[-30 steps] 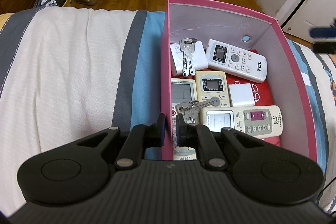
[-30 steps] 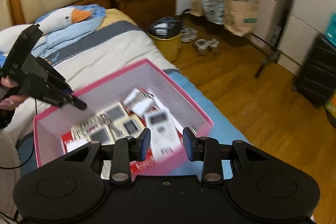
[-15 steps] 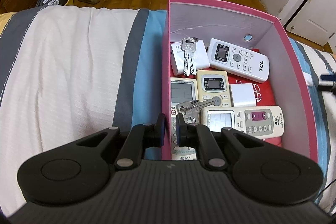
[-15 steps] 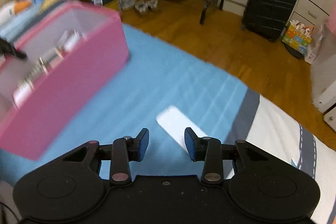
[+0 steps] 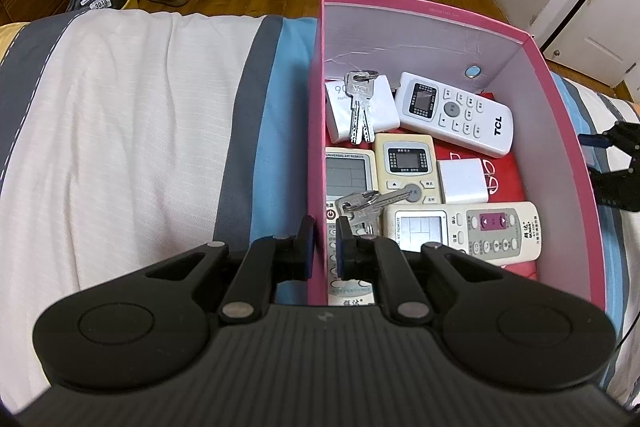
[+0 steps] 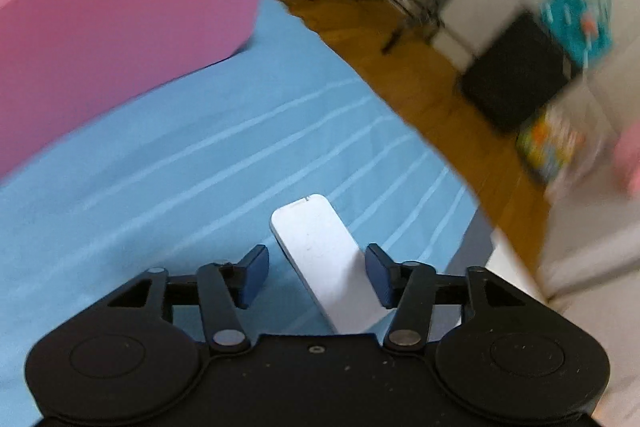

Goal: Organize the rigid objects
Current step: 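Carry the white power bank into the box and lower it onto the remotes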

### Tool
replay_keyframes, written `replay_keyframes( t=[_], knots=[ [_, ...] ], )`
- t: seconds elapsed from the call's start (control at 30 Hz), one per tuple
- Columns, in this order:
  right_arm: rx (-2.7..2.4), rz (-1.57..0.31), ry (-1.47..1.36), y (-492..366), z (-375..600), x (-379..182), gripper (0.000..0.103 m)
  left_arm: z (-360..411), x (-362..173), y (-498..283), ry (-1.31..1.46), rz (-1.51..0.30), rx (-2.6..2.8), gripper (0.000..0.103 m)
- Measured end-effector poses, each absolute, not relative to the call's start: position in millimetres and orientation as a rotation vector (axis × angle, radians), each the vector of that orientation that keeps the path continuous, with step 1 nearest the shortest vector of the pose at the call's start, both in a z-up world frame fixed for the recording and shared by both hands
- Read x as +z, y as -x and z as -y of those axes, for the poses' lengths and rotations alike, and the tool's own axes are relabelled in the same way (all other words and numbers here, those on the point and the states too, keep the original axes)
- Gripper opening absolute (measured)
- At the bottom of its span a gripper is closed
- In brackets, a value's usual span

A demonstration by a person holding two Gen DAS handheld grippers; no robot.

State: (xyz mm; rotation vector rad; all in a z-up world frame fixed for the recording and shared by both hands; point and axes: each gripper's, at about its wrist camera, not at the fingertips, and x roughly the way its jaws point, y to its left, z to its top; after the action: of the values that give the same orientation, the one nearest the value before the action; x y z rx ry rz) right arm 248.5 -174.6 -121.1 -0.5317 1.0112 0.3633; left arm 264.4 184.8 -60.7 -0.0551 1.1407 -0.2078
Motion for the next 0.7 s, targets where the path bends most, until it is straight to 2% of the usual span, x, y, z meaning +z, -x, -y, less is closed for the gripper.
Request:
replay_keyframes(
  t=[0.03,0.07,0.13,0.17,0.2,0.4,0.43,0.5,0.57,0.7],
  knots=[
    [0.358,-1.009,0.536,-249,173,-123,0.052,-185,-61,-264,0.056,-1.14,-0.208,0.008],
    [0.35,-0.999,0.54,-247,170,-121,0.039,-185,-61,-264,0.055,-1.14,-0.208,0.008],
    [0.315,-0.988,0.512,-243,165,-120,0.023,-184,-61,-264,0.054,-1.139,-0.208,0.008],
    [0.293,-0.983,0.501,-241,163,-118,0.003,-184,-61,-264,0.055,-1.139,-0.209,0.008],
    [0.274,-0.985,0.475,-240,162,-115,0.0,-184,-61,-264,0.055,-1.139,-0.209,0.008],
    [0.32,-0.966,0.47,-228,161,-102,0.0,-184,-60,-264,0.056,-1.136,-0.21,0.008],
    [0.33,-0.959,0.501,-226,162,-101,0.004,-184,-60,-264,0.056,-1.136,-0.21,0.008],
    [0.351,-0.943,0.549,-223,166,-102,0.034,-184,-60,-264,0.053,-1.135,-0.211,0.008],
    [0.381,-0.947,0.54,-227,175,-102,0.045,-184,-59,-264,0.054,-1.135,-0.212,0.008],
    [0.425,-0.997,0.522,-243,188,-112,0.045,-184,-58,-263,0.055,-1.135,-0.211,0.008]
  ],
)
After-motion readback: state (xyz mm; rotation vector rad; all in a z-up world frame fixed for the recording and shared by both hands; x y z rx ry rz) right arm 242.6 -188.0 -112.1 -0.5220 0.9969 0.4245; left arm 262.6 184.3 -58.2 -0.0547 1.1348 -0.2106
